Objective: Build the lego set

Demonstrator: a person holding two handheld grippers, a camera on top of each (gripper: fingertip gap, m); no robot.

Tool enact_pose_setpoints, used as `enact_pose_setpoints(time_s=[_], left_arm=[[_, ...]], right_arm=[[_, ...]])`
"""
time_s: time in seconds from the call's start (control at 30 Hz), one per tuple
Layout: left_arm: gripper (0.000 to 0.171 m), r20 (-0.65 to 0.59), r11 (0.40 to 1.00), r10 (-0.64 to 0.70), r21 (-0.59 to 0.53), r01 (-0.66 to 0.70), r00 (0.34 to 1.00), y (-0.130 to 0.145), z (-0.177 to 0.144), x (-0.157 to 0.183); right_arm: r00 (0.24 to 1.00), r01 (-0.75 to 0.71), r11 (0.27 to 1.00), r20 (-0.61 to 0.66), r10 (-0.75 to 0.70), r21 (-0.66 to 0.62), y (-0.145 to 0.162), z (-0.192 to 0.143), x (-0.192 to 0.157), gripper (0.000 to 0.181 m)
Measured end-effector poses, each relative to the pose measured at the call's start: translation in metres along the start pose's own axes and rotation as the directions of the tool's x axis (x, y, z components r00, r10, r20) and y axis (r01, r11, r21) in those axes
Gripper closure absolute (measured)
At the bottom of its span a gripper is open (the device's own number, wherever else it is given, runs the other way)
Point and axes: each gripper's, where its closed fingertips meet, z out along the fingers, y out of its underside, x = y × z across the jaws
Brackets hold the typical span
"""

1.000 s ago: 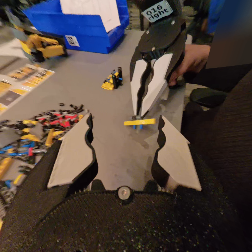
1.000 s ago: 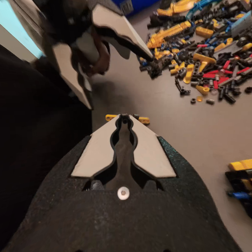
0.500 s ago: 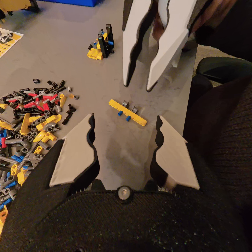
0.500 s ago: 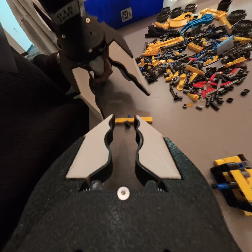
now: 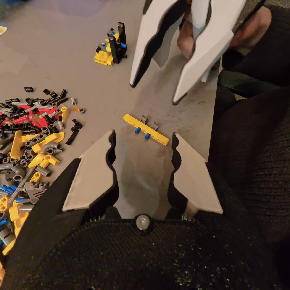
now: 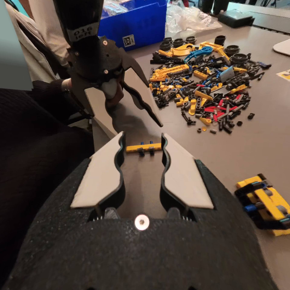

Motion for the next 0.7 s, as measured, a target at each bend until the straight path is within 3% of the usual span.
enact_pose_setpoints(time_s=[0.27, 0.4, 0.7], left_arm=[[0.100, 0.015, 0.994, 0.059, -0.091, -0.057, 0.998, 0.011, 0.009, 0.004], [0.101, -0.018, 0.994, 0.018, -0.104, -0.020, 1.000, 0.013, 0.010, 0.004], [0.106, -0.038, 0.995, -0.014, -0.099, 0.010, 0.999, 0.012, 0.010, 0.004]], right_arm=[[0.995, 0.056, 0.981, -0.073, -0.070, -0.186, 0.027, 0.012, -0.007, 0.134], [0.975, 0.148, 0.950, -0.122, -0.188, -0.276, 0.037, 0.017, 0.007, 0.144], [0.979, 0.164, 0.937, -0.062, -0.192, -0.308, 0.040, 0.024, 0.006, 0.151]])
